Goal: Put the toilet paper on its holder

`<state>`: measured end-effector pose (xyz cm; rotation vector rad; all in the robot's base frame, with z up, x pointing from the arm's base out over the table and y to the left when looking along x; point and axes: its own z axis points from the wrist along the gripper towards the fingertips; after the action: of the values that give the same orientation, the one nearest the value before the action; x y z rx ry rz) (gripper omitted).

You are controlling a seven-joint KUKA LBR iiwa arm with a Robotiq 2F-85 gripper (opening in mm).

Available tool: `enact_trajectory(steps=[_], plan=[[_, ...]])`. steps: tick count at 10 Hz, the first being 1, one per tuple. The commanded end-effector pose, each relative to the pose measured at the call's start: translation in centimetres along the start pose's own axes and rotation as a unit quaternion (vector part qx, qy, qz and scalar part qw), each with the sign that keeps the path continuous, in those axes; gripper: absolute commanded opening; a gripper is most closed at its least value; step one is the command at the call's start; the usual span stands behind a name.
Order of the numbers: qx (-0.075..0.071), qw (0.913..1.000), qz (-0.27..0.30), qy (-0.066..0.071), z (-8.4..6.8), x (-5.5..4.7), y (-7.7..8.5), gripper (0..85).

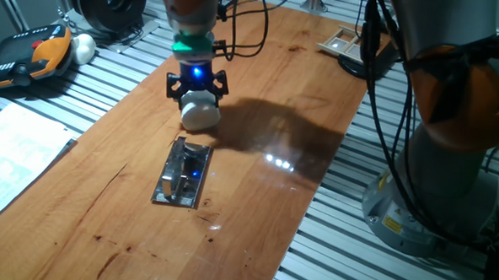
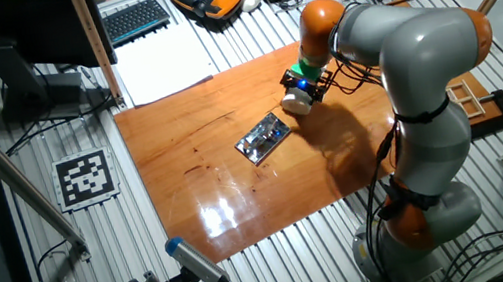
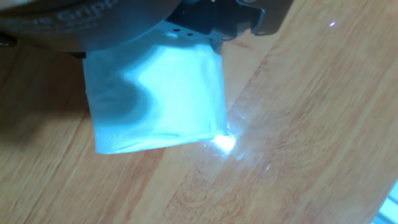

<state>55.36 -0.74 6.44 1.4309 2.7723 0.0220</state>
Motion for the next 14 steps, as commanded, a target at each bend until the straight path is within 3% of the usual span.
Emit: enact_trajectory(steps=[1, 2, 6, 9, 14], plan=[[0.006, 1.0, 0.002, -0.003, -0.3, 0.0, 0.1, 68.0], [0.005, 1.0, -0.003, 0.001, -0.6, 0.1, 0.0, 51.0], [0.021, 0.9997, -0.003, 0.009, -1.6, 0.5, 0.4, 51.0], [0.041, 0.9988, 0.006, 0.027, -4.2, 1.4, 0.5, 51.0], [0.022, 0.9975, 0.051, 0.044, -5.2, 2.9, 0.5, 51.0]])
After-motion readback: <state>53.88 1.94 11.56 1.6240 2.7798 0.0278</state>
